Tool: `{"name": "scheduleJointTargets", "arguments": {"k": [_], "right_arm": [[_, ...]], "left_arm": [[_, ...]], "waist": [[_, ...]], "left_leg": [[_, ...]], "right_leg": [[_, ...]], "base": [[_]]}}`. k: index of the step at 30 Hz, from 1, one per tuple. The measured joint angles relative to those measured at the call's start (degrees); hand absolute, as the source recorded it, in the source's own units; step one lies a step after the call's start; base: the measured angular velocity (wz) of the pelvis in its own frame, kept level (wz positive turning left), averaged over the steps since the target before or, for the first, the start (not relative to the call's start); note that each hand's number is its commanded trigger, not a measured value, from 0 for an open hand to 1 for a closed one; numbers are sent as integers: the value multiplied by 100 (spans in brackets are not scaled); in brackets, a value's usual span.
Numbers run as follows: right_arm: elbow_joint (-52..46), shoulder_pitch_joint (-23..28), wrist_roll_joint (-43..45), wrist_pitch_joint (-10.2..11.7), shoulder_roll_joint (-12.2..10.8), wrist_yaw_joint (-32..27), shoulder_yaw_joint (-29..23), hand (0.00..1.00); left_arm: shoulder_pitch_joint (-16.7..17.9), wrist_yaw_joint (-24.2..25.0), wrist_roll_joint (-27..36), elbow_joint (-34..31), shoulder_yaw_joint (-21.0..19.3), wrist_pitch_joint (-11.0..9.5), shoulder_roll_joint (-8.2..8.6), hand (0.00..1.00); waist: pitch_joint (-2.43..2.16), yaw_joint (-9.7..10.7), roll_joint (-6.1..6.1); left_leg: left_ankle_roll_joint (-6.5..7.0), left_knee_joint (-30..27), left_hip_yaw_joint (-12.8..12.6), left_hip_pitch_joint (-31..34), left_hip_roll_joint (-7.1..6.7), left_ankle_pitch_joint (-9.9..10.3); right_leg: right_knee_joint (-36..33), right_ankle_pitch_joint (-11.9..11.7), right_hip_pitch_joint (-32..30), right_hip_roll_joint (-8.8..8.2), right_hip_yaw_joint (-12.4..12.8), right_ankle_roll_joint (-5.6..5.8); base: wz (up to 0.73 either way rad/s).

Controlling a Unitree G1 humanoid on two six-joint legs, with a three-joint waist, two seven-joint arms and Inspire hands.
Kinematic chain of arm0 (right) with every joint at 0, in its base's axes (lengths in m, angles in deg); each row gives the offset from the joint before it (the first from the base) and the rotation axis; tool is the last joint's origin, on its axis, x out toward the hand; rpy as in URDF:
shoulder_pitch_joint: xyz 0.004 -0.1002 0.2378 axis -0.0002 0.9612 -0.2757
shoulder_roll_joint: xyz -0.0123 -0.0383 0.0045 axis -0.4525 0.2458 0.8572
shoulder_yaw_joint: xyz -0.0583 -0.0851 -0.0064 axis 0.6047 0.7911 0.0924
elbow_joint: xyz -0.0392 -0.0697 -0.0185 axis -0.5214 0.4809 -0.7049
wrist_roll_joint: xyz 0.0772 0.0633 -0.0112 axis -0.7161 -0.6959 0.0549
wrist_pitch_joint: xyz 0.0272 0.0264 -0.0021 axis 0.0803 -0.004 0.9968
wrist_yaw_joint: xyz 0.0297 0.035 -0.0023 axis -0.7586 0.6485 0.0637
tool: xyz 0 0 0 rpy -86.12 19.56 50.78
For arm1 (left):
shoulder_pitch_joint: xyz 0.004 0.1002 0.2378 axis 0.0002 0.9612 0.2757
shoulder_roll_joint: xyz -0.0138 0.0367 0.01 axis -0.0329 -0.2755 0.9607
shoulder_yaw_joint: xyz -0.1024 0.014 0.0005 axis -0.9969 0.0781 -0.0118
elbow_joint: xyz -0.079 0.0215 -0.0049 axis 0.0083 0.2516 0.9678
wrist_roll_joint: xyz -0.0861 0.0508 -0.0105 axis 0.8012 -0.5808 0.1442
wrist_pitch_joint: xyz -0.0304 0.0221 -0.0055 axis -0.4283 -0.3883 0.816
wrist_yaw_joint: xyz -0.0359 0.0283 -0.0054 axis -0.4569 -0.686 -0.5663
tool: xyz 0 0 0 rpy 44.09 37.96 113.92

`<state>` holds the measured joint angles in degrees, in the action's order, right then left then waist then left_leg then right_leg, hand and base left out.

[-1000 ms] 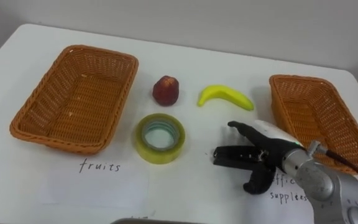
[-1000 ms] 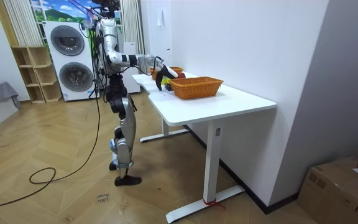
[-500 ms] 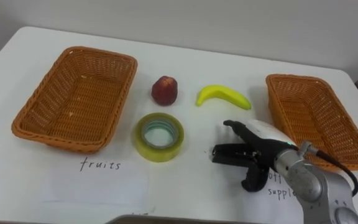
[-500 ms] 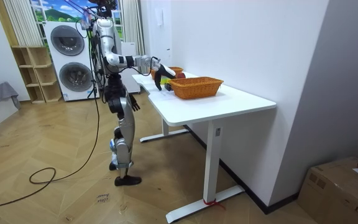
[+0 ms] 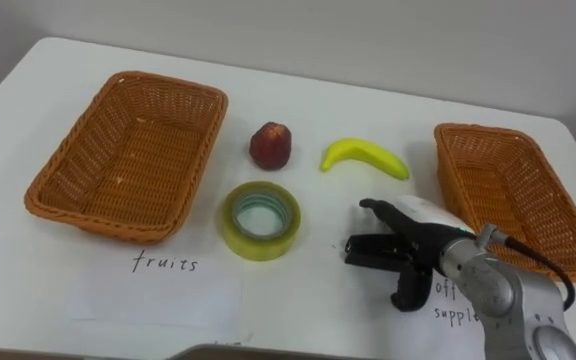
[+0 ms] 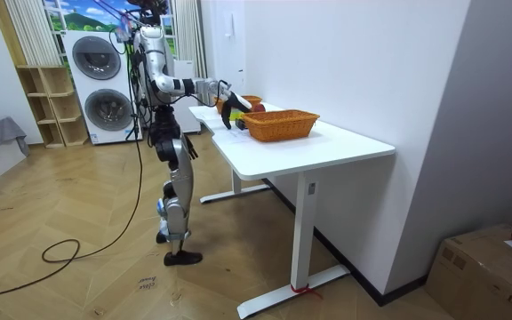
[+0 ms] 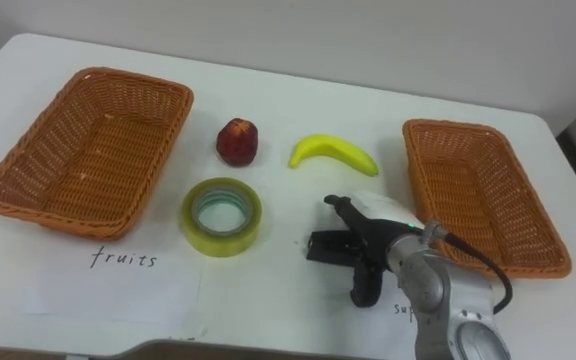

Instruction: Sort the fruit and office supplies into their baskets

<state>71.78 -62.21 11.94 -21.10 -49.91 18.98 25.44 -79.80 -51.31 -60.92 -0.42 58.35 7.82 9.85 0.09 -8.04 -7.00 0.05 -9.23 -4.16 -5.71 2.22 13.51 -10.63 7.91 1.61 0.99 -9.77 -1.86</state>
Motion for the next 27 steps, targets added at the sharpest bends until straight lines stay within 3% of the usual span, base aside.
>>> {"name": "scheduleJointTargets", "arguments": {"k": [5,6,7,8,15,19,27], "right_arm": [[95,-85,-1,-49,0,5,24,0],[96,-84,-1,-50,0,5,25,22],[98,-84,-1,-52,0,5,26,69],[98,-85,-1,-52,-1,5,27,97],[108,-75,73,-74,-4,-59,84,100],[329,-213,179,-128,-170,-457,120,100],[348,-298,-89,-117,-242,-550,126,100]], "left_arm": [[4,-192,-31,1,0,2,-4,0],[4,-204,-31,1,0,3,-4,0],[4,-230,-30,1,0,3,-4,0],[4,-237,-30,1,1,3,-4,0],[7,-372,-24,1,13,8,-1,0],[-1,-412,18,12,27,7,-1,0],[-23,-420,14,213,42,-6,-4,0]], "waist": [[0,-5,0],[0,-8,0],[0,-8,0],[0,-8,0],[-1,13,-2],[-3,10,-5],[-7,18,-32]], "left_leg": [[0,-11,4,0,-2,0],[0,-11,5,-1,-2,0],[0,-11,8,-2,-2,0],[0,-11,10,-3,-2,0],[0,-3,35,-41,-3,0],[0,3,41,-41,-4,-4],[2,-4,48,-33,-3,-3]], "right_leg": [[0,-2,8,0,-1,-3],[0,-2,9,0,-2,-3],[1,-2,11,0,-4,-3],[1,-2,13,0,-6,-3],[-1,-2,52,0,-42,-2],[0,-2,51,0,-45,-2],[14,-2,29,4,-39,-2]], "base": [[0],[0],[0],[0],[1],[0],[0]]}}
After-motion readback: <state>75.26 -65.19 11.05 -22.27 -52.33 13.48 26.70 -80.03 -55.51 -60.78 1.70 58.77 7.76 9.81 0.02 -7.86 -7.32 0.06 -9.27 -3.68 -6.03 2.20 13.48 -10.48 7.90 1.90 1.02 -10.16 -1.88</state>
